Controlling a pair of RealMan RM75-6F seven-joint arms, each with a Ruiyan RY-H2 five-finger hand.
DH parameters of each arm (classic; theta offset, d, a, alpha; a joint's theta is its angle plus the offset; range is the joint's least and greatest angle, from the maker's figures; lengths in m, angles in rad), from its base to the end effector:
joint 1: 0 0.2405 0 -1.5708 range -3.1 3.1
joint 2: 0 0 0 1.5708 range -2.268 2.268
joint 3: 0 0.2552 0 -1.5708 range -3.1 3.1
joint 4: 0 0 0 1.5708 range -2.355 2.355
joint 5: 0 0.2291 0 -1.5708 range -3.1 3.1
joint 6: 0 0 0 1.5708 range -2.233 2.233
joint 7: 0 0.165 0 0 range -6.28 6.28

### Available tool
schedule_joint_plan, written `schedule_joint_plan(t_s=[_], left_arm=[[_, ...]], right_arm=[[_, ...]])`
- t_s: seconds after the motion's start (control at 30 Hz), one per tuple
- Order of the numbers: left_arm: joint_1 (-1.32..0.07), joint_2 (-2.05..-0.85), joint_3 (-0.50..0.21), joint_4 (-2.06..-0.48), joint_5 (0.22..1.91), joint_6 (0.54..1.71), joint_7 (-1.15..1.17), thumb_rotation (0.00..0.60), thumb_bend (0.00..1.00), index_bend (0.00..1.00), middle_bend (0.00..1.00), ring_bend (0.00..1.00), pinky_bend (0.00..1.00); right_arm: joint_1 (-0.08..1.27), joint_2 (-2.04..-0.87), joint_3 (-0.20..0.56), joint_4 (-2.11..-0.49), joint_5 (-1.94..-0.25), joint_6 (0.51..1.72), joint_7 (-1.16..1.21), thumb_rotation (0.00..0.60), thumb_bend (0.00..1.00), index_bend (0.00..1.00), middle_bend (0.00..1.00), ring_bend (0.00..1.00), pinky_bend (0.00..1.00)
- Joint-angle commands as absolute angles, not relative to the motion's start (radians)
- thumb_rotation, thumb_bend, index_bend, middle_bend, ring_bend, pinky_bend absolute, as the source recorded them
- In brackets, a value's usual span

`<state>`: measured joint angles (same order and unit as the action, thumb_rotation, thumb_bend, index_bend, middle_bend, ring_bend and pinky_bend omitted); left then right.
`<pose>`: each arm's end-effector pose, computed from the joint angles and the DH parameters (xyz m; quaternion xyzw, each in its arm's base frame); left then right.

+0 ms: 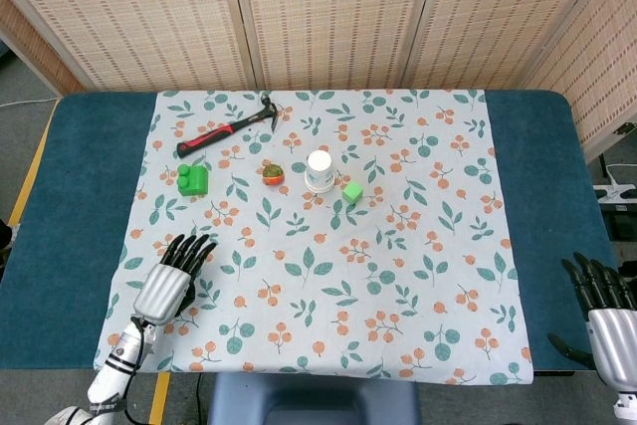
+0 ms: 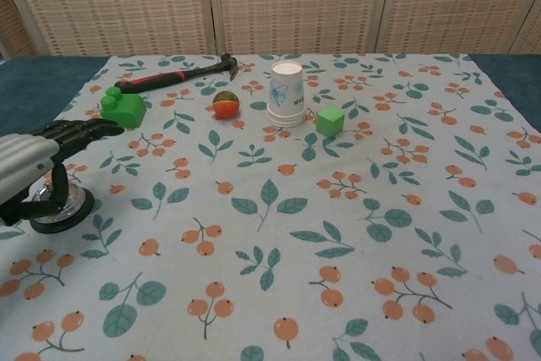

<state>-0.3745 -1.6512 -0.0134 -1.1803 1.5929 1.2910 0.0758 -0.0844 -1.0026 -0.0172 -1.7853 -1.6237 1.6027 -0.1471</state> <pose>-0.2526 0.2733 -0.0405 -0.7194 -0.3328 -0.4112 0.4501 -0.2985 -0.1363 0.1625 0.6029 -0.3714 0.3503 0.6131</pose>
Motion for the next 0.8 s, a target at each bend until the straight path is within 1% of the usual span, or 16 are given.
schedule_joint_plan(t_s=[0.03, 0.2, 0.43, 0.8], left_arm=[[-0.405, -1.713, -0.037, -1.08, 1.557, 1.239, 0.005, 0.6, 1.0, 0.0, 0.0, 0.0, 0.03], [-0.407, -1.749, -0.04, -1.0, 1.526, 1.208, -0.05, 0.6, 1.0, 0.0, 0.0, 0.0, 0.03], [-0.408, -1.775, -0.033, -0.934, 1.496, 1.159, -0.092, 0.6, 1.0, 0.0, 0.0, 0.0, 0.03], [-0.403, -1.794, -0.019, -0.885, 1.496, 1.157, -0.136, 0.6, 1.0, 0.0, 0.0, 0.0, 0.03]], right_arm=[[-0.087, -1.002, -0.018, -1.783, -1.627, 1.608, -0.144, 0.6, 0.02, 0.0, 0.0, 0.0, 0.08], [-0.084, -1.004, -0.016, -1.778, -1.628, 1.605, -0.139, 0.6, 0.02, 0.0, 0.0, 0.0, 0.08], [-0.085, -1.006, -0.017, -1.778, -1.631, 1.607, -0.141, 0.6, 0.02, 0.0, 0.0, 0.0, 0.08], [-0.083, -1.004, -0.018, -1.78, -1.629, 1.603, -0.141, 0.6, 0.02, 0.0, 0.0, 0.0, 0.08]])
